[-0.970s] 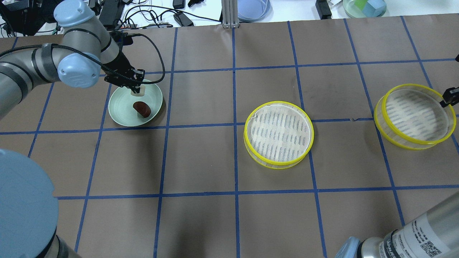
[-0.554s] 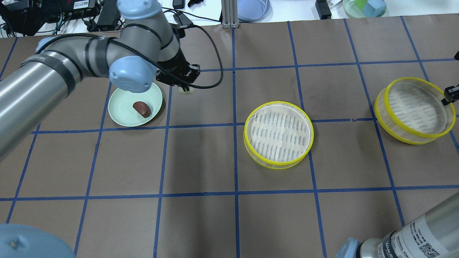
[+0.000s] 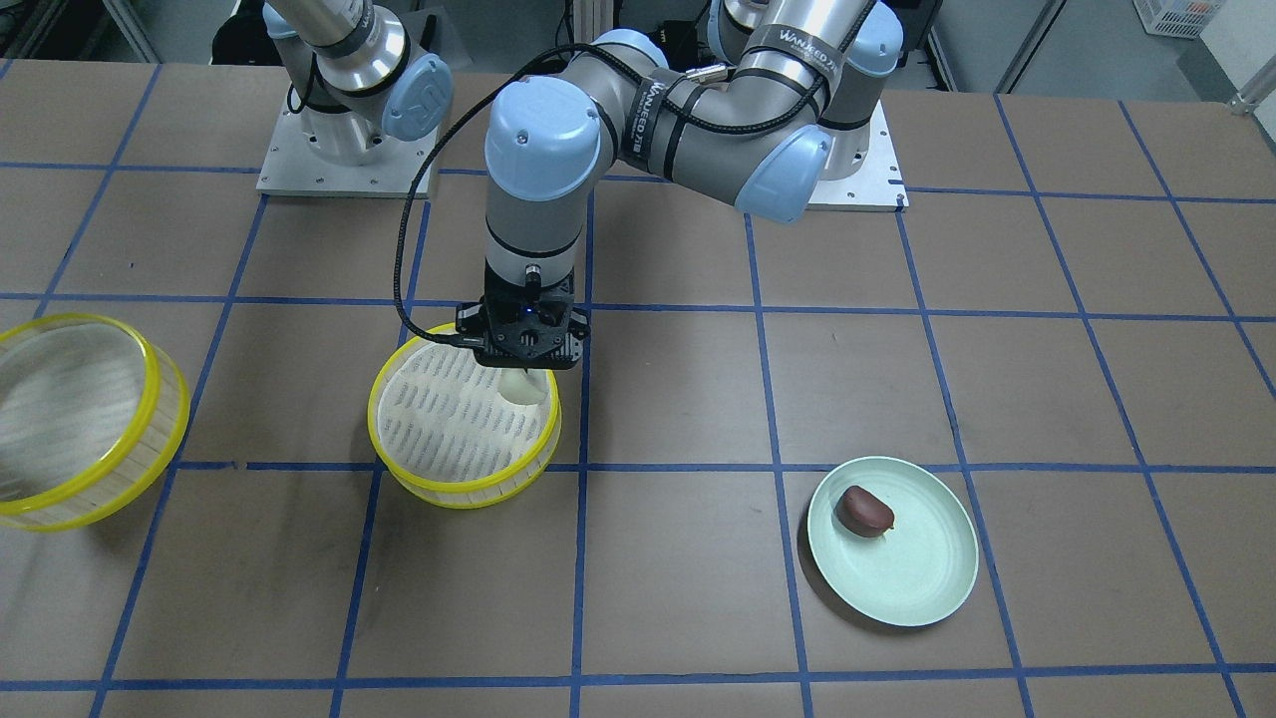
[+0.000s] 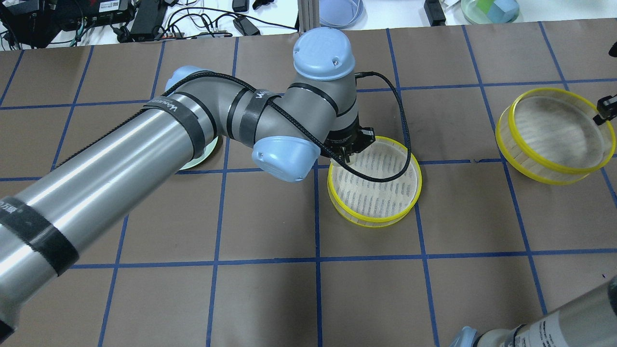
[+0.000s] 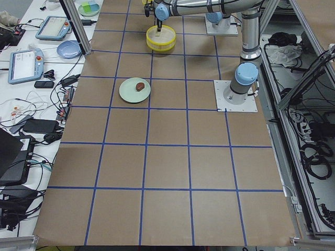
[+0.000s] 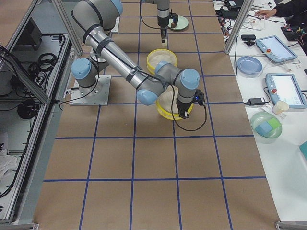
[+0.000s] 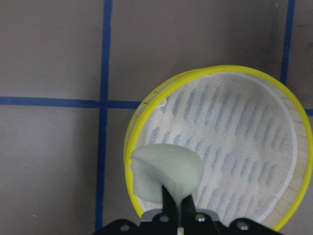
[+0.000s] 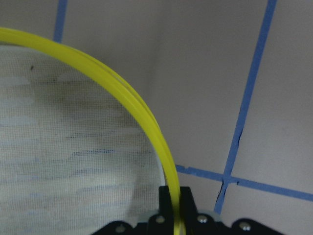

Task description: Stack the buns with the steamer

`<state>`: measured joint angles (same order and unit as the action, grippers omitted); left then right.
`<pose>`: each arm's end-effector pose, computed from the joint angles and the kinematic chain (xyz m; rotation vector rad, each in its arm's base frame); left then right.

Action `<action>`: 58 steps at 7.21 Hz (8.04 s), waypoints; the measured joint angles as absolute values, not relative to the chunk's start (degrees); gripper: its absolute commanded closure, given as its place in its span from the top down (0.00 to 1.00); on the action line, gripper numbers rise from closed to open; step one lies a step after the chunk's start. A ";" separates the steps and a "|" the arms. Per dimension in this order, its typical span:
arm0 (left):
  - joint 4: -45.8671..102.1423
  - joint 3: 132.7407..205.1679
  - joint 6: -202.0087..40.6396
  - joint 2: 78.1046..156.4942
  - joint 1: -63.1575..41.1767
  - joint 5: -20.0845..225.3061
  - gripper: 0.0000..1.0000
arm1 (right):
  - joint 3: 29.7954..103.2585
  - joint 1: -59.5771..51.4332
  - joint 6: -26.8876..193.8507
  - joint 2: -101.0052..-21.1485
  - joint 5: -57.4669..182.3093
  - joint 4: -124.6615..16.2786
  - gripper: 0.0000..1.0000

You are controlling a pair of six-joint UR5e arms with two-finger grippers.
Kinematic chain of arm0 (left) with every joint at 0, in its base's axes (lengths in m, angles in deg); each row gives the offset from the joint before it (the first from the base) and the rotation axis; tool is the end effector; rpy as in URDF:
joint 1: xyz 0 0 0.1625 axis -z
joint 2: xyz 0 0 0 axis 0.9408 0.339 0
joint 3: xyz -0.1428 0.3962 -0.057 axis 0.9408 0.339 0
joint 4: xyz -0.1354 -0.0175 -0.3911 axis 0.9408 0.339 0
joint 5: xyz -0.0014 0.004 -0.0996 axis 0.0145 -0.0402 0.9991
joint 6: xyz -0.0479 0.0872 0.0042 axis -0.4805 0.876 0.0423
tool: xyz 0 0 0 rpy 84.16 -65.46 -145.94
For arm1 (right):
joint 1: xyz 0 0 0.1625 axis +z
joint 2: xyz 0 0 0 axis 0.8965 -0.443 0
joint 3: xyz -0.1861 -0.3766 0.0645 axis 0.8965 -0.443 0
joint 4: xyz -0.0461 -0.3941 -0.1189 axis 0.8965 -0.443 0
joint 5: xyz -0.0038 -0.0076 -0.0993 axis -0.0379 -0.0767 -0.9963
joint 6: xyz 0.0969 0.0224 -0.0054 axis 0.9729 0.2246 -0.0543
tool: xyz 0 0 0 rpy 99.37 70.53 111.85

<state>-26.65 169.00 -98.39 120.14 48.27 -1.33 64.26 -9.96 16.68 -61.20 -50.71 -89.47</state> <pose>-0.4290 -0.4841 0.3098 0.0949 -2.9813 0.0132 -0.2562 -0.5743 0.3257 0.3818 -3.1009 0.0239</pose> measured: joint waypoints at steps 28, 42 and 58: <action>-32.21 174.92 -56.44 126.62 9.06 -4.24 0.73 | 82.23 28.63 55.36 -70.07 -57.83 -98.56 0.06; -16.54 167.91 -74.85 114.71 25.92 -10.35 0.01 | 60.59 28.36 63.51 -82.43 -50.97 -69.52 1.00; -14.16 164.57 -86.96 115.42 43.29 -7.12 1.00 | 55.27 27.88 67.83 -82.68 -49.74 -62.02 1.00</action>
